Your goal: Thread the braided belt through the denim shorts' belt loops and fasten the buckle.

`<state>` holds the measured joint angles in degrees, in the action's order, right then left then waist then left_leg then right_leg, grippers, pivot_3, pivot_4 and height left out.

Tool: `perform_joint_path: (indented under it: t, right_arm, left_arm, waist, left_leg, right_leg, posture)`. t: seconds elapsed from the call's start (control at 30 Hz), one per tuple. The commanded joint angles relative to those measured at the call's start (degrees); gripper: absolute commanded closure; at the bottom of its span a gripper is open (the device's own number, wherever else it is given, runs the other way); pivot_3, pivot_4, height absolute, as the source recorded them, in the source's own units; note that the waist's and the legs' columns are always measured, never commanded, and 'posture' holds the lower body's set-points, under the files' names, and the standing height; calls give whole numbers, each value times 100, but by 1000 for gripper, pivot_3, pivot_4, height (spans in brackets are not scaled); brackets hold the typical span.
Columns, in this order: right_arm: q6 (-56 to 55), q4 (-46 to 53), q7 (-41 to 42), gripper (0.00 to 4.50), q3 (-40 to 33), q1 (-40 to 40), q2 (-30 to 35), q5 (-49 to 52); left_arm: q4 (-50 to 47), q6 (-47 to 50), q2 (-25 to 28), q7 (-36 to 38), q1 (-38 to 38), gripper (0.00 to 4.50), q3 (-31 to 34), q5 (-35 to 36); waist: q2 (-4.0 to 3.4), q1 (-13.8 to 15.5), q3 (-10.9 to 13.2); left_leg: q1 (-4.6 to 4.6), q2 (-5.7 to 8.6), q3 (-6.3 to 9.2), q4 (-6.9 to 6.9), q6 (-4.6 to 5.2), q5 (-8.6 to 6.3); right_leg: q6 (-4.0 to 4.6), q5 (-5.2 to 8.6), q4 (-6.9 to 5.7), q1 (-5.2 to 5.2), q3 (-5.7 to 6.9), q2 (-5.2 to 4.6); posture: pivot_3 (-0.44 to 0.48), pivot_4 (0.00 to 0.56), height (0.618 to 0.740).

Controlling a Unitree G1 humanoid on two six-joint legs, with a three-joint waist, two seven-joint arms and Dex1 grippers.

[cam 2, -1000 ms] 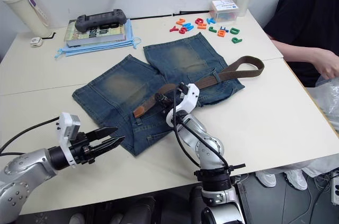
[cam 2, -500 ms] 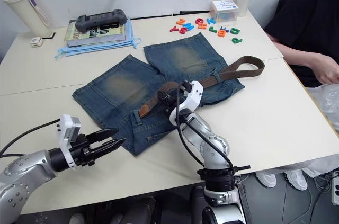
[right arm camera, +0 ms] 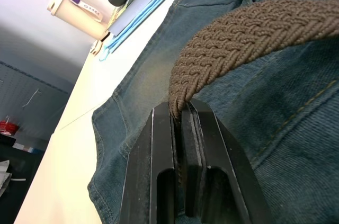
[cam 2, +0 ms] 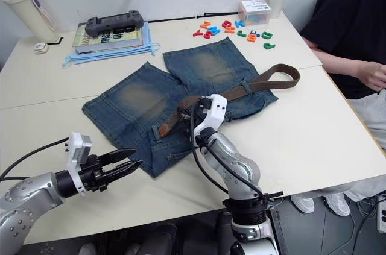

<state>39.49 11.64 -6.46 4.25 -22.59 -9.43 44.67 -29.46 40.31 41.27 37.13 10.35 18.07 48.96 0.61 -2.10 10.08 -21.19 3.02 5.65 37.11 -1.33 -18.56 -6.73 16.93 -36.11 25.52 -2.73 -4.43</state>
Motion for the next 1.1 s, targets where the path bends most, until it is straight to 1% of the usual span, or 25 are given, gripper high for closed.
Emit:
perform_joint_path:
  t: [0.03,0.17,0.37,0.67,0.97,1.1]
  right_arm:
    - [-43,-30,117,4500,81,31,-258,-29]
    - [141,-383,55,4500,94,5,-465,20]
    - [283,-805,81,4500,150,-163,-572,-9]
    - [340,-1242,472,4500,370,-610,-709,-22]
    - [452,-1366,822,4500,568,-785,-771,-4]
    - [511,-1355,858,4500,557,-812,-793,10]
  left_arm:
    - [-14,-141,-32,94,67,1581,164,-59]
    - [13,-178,-42,112,93,1581,157,-80]
    - [60,-228,-67,145,106,1581,157,-130]
    - [252,-252,-111,139,75,1581,179,-226]
    - [747,278,-343,-445,-609,1581,43,-119]
    - [736,595,-418,-603,-711,1581,49,-30]
  waist:
    - [0,0,0]
    - [0,-3,0]
    - [3,-15,-6]
    - [10,-136,-13]
    - [12,-148,-14]
    - [12,-153,-14]
  left_leg:
    - [0,0,0,0,0,0]
    - [1,0,0,0,0,0]
    - [3,0,0,0,0,0]
    - [16,-1,-1,3,-5,2]
    - [24,-11,-1,4,-10,4]
    - [23,-12,-1,3,-13,4]
  right_leg:
    - [0,0,0,0,0,0]
    - [0,0,0,0,0,0]
    - [0,0,-1,0,0,0]
    - [1,0,-25,-4,-4,2]
    - [5,2,-40,-3,-3,12]
    - [5,2,-40,-1,-4,13]
  posture:
    - [0,150,740]
    - [0,150,740]
    - [0,150,740]
    - [0,150,740]
    - [0,150,740]
    - [0,150,740]
